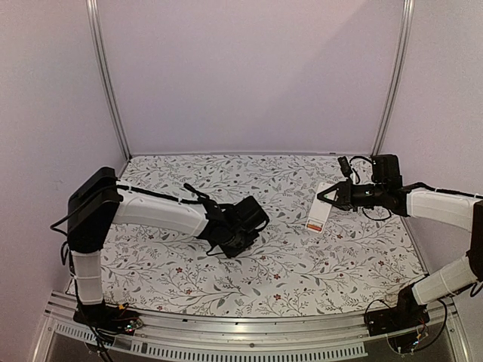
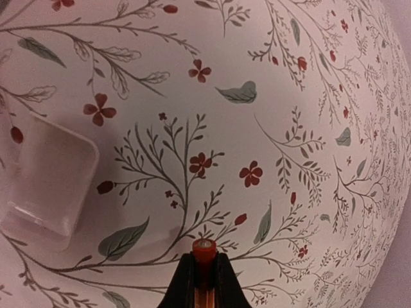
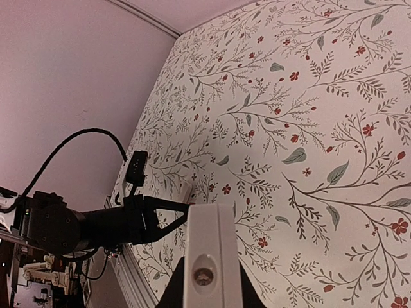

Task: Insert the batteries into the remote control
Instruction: Place the battery at the center of the board, then pick up the battery from the center of the board.

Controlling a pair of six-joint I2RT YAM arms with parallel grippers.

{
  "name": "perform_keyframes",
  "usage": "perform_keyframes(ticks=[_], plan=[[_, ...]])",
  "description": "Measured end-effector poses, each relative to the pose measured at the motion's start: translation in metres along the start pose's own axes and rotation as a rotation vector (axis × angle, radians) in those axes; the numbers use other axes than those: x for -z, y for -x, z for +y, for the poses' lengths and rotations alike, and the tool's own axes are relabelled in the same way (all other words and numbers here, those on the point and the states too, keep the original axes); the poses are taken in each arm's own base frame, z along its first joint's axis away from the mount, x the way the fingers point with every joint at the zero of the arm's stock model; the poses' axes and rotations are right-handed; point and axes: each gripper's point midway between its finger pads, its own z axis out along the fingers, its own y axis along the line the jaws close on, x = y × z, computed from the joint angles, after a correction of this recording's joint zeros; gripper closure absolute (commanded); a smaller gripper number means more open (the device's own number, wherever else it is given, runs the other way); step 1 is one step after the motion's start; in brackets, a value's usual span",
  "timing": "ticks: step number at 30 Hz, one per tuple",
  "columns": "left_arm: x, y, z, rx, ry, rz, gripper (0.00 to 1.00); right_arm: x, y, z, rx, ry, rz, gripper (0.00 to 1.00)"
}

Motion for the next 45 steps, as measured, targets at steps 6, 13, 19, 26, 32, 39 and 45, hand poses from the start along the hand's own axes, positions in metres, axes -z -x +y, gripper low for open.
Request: perform_keyframes(ticks=[6, 13, 19, 26, 32, 39, 45], plan=[[-0.012, -0.017, 0.003, 0.038, 0.028, 0.066, 1.0, 0.0, 0.0, 0.0, 0.001, 0.0, 0.0, 1.0], [-0.017, -0.026, 0.002, 0.056, 0.034, 0.108, 0.86, 0.0, 0.0, 0.0, 0.001, 0.0, 0.0, 1.0], [-0.016, -0.03, -0.003, 0.063, 0.019, 0.13, 0.69, 0.0, 0.0, 0.0, 0.002, 0.0, 0.0, 1.0], [-0.014, -0.025, -0.007, 0.023, -0.001, 0.102, 0.55, 0.0, 0.0, 0.0, 0.002, 0.0, 0.001, 1.0], [0.022, 0.003, -0.029, -0.181, -0.121, -0.044, 0.24, 0.0, -0.001, -0.002, 0.002, -0.006, 0.002, 1.0], [0.096, 0.028, -0.084, -0.765, -0.587, -0.132, 0.09, -0.002, -0.003, -0.007, -0.01, -0.024, 0.009, 1.0], [0.107, 0.052, -0.105, -1.335, -0.802, -0.146, 0.09, -0.007, -0.006, -0.017, -0.027, -0.041, 0.023, 1.0]])
